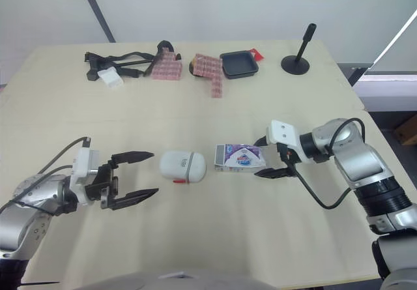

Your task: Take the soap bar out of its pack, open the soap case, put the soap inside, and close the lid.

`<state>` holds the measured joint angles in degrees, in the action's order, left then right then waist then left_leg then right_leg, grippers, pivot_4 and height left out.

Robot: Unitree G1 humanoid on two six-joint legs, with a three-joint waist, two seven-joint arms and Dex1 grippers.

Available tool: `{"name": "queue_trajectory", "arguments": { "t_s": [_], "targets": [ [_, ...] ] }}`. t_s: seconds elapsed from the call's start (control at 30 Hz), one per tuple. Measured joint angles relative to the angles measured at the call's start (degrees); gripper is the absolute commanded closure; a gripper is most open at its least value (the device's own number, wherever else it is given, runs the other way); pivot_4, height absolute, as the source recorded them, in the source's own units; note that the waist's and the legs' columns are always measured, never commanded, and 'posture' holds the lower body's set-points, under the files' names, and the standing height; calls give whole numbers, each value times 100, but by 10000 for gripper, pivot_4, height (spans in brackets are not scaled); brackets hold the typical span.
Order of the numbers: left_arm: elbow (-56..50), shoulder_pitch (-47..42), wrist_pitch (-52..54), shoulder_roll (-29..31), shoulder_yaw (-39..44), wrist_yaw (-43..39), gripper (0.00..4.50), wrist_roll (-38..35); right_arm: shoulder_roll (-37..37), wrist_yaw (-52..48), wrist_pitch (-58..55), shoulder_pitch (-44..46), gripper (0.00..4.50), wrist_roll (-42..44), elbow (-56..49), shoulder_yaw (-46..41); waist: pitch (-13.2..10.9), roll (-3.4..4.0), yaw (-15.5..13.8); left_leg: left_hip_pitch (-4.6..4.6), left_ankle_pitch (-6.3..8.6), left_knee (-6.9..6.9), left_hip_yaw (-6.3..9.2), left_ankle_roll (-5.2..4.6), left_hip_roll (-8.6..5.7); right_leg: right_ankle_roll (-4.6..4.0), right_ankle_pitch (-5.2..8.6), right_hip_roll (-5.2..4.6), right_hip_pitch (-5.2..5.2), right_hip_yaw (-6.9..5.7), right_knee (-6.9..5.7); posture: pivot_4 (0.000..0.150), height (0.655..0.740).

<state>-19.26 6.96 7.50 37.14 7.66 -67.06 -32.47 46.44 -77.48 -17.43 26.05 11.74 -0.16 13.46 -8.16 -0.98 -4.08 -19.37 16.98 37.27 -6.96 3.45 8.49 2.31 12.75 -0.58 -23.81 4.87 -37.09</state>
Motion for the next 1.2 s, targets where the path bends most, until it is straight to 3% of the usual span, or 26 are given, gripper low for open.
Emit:
{"name": "queue_trajectory", "arguments": {
  "t_s": [0.4, 0.53, 0.67, 1.2],
  "targets": [
    [1, 25, -57, 1, 0, 50, 0, 103, -203, 108, 94, 29, 208, -122, 182, 28, 0, 1, 18, 1, -2, 0, 0, 3, 0, -1, 0, 2, 0, -1, -5, 1500, 7400],
    [1, 30, -59, 1, 0, 53, 0, 107, -295, 163, 93, 28, 10958, -125, 182, 28, 0, 1, 19, 1, -3, 0, 0, 5, 0, -1, -1, 2, 0, -2, -6, 1500, 7400],
    [1, 26, -67, -10, -2, 104, 0, 116, -321, 204, 161, 28, 24661, -162, 189, 27, 0, 1, 21, 2, -3, 0, 0, 5, 0, -2, -1, 1, 0, -3, -6, 1500, 7400],
    [9, -58, -104, -46, -198, 252, 0, 168, -240, 204, 135, 17, 24661, -188, 139, 26, 1, 1, 29, 4, -7, 0, 0, 10, -1, -4, -2, 2, 1, 0, -12, 1500, 7400]
  ]
}}
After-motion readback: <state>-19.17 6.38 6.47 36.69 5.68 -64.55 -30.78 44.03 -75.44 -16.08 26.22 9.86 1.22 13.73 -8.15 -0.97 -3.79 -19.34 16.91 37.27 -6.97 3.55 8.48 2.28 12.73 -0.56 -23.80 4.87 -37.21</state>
